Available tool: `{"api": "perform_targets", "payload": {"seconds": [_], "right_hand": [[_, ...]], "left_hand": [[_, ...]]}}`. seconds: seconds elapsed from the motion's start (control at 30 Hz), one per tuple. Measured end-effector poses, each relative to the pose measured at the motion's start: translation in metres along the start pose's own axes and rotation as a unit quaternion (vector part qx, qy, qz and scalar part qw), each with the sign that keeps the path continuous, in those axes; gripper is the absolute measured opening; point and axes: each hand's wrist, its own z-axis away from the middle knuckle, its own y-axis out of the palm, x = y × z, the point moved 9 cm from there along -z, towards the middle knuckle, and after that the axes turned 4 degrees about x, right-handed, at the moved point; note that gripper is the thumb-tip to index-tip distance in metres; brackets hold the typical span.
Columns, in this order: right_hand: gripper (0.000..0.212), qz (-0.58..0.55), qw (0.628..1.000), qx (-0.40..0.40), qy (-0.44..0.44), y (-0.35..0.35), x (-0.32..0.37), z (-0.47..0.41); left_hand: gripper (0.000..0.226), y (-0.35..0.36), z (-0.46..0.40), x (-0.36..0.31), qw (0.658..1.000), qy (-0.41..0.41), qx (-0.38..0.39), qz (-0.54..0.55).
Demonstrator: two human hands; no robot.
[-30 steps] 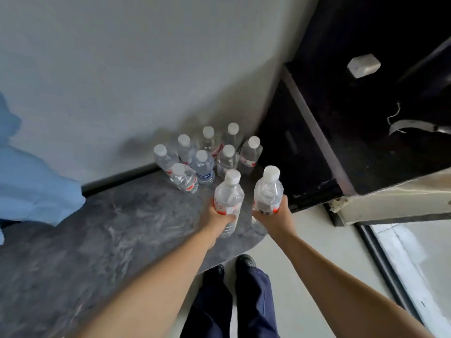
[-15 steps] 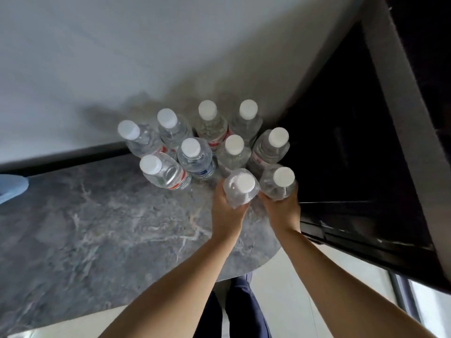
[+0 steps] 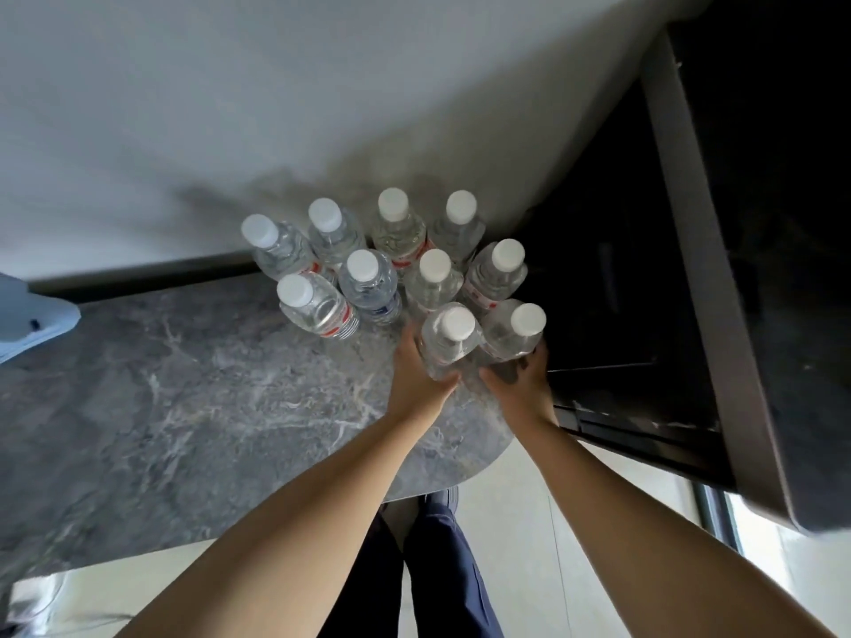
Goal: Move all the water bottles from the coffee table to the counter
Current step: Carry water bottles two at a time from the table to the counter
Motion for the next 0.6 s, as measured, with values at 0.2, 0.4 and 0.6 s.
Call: {"api": "perform_targets", "payload": {"seconds": [0.2, 0.4, 0.6], "right_hand": [[0.095, 0.057, 0.997, 0.046, 0.019, -0.003, 0.012, 0.054], [0.072, 0.195, 0.968, 0.156, 0.000, -0.002, 0.069, 0.112], [0.046, 0.413, 0.867, 0.267, -0.081, 0.047, 0.131, 0.179]], "left_hand": [[0.091, -0.051, 0.053, -0.020, 0.995, -0.046, -0.010, -0.090], [0.064, -0.122, 0.121, -0.057, 0.982, -0.028, -0.048, -0.182], [0.042, -0.182, 0.194, -0.058, 0.972, -0.060, -0.053, -0.221]]}}
